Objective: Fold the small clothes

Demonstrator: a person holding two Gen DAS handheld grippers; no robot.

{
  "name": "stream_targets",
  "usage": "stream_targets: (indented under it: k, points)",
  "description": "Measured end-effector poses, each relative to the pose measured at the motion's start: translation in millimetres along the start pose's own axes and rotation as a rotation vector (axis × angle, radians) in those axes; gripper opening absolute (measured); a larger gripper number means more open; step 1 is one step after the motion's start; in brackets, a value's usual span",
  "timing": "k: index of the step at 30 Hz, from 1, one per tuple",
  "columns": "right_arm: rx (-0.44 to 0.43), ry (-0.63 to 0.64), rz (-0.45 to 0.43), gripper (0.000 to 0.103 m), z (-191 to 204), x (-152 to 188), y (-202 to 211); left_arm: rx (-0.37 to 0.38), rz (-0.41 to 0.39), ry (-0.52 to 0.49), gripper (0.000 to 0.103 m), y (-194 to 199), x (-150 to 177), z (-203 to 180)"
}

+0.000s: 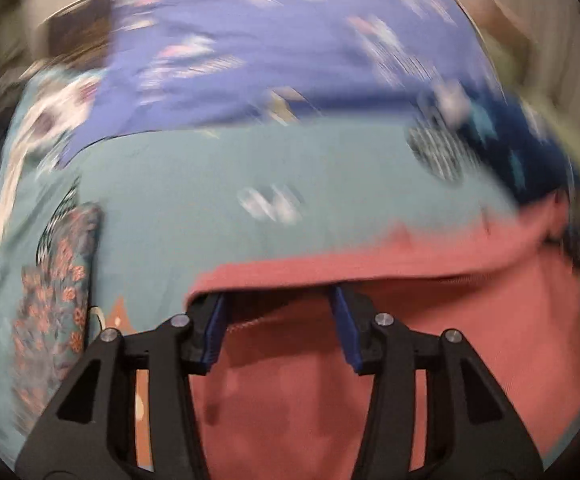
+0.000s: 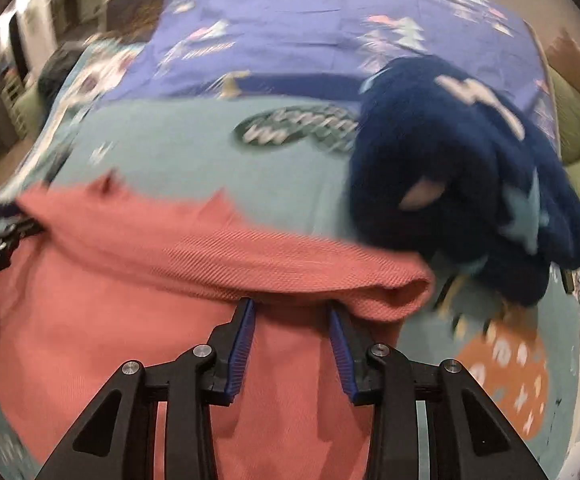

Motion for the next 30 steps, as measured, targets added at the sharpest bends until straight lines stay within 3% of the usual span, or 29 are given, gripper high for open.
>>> stream_targets:
  k: [1,3,5,7,8,9,10,12,14,17,21,22,26,28,30]
  points:
    - [0.009,-0.044,-0.023,0.037,-7,-6,2,0.021,-0.029,0.11,0.05,4,-5,13]
    - [-0.026,-0.157,-0.05,0.037,-23,-11,6,0.051,-0.039,0.158,0.05,9,-4,20]
    - [-0.083,-0.202,-0.04,0.037,-30,-4,12,0.033,-0.043,0.083,0.05,22,5,18]
    - [-0.058,-0.159,-0.03,0.037,-30,10,21,0.045,-0.042,-0.001,0.05,38,18,15]
    - [-0.047,-0.132,-0.039,0.038,-31,21,29,0.04,-0.057,-0.05,0.053,50,25,16]
    - [-0.035,-0.115,-0.044,0.038,-33,33,37,0.013,-0.074,-0.073,0.065,57,27,19]
    - [-0.027,-0.112,-0.039,0.038,-38,43,43,-0.043,-0.114,-0.097,0.07,68,30,24]
    - [-0.032,-0.147,-0.024,0.038,-52,68,55,-0.072,-0.156,-0.09,0.073,75,23,37]
    - [-0.034,-0.175,-0.009,0.038,-61,78,59,-0.085,-0.146,-0.008,0.073,79,12,51]
    - [-0.024,-0.17,0.011,0.038,-61,83,66,-0.027,-0.084,0.098,0.073,80,11,62]
    - [-0.101,-0.152,0.043,0.038,-49,102,81,0.02,-0.003,0.065,0.073,90,49,56]
    - [-0.134,-0.161,0.039,0.038,-49,110,87,0.063,0.021,0.048,0.073,94,66,55]
    - [-0.278,-0.181,0.028,0.038,-43,145,107,0.142,0.112,0.036,0.055,103,112,49]
    - [-0.293,-0.168,0.028,0.038,-36,155,113,0.151,0.13,0.031,0.037,103,124,45]
    - [-0.266,-0.154,0.031,0.034,-30,158,111,0.136,0.142,0.025,0.004,98,128,40]
Point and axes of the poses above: each gripper's, at about its wrist camera, not at the fingertips, and y roughly against the way its jaws point, z to its left, x to its underside, the point moved 3 cm from there along -y, roughly the way its jaws point, and after that the axes turned 2 degrees about y, right-handed, at the moved point
